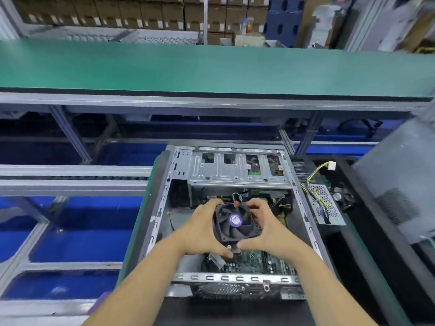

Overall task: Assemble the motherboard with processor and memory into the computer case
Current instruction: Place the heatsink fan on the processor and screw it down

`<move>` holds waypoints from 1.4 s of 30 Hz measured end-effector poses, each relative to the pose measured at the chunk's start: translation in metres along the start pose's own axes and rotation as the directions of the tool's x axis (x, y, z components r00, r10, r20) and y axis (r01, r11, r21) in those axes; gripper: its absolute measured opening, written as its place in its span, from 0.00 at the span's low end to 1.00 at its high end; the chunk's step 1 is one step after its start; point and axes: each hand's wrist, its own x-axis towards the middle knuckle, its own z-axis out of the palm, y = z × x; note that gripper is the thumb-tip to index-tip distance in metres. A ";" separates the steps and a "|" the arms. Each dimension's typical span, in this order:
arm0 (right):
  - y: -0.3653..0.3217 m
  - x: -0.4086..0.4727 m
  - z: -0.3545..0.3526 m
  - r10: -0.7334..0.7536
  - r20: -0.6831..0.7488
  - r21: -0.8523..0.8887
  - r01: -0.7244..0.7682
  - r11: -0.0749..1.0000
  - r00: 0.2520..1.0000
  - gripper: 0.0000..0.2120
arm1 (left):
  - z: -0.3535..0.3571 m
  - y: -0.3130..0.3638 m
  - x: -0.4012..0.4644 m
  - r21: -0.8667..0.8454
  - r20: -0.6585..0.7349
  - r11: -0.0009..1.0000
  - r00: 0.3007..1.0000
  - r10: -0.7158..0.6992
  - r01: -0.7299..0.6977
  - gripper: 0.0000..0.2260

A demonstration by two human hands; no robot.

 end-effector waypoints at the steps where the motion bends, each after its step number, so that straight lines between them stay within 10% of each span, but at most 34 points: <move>1: -0.001 0.002 0.003 0.025 -0.005 0.020 -0.025 0.999 1.000 0.47 | 0.001 0.002 0.001 0.075 -0.044 0.996 0.998 0.053 -0.050 0.52; 5: -0.007 0.011 0.025 0.049 -0.088 -0.132 -0.061 0.989 0.995 0.62 | 0.010 0.007 0.005 0.548 -0.115 0.832 0.978 0.174 -0.084 0.54; 12: -0.005 0.009 0.017 0.040 -0.167 -0.306 -0.091 0.948 0.985 0.57 | -0.007 -0.009 -0.005 0.093 0.120 0.996 0.993 -0.005 -0.006 0.31; 15: -0.005 0.004 -0.004 0.011 -0.179 -0.338 -0.072 0.939 0.984 0.50 | -0.010 -0.008 0.002 0.341 -0.014 0.934 0.995 -0.103 0.102 0.17; 21: -0.005 0.010 -0.012 0.022 -0.001 -0.427 -0.020 0.904 1.000 0.43 | 0.002 -0.003 0.020 0.526 0.288 0.850 0.942 -0.173 -0.004 0.12; 25: -0.006 0.020 0.001 0.000 0.086 -0.435 0.037 0.900 0.996 0.42 | 0.001 -0.008 0.028 0.687 0.117 0.718 0.958 -0.262 0.112 0.10; 30: -0.002 0.027 0.006 -0.050 0.127 -0.504 0.108 0.857 0.991 0.41 | 0.005 -0.018 0.027 0.170 -0.078 0.978 0.991 -0.112 0.124 0.23; 33: 0.004 0.028 0.003 -0.049 0.136 -0.482 0.110 0.869 0.989 0.41 | 0.005 -0.019 0.028 0.269 -0.015 0.963 1.000 -0.007 0.011 0.31; 38: 0.012 0.028 -0.003 0.010 0.146 -0.485 0.063 0.872 0.989 0.41 | -0.002 -0.018 0.037 0.350 -0.088 0.937 0.995 0.046 -0.013 0.12; 42: 0.013 0.027 -0.006 0.022 0.115 -0.464 0.034 0.885 0.993 0.42 | 0.003 -0.021 0.043 0.097 -0.243 0.966 0.947 -0.211 0.240 0.12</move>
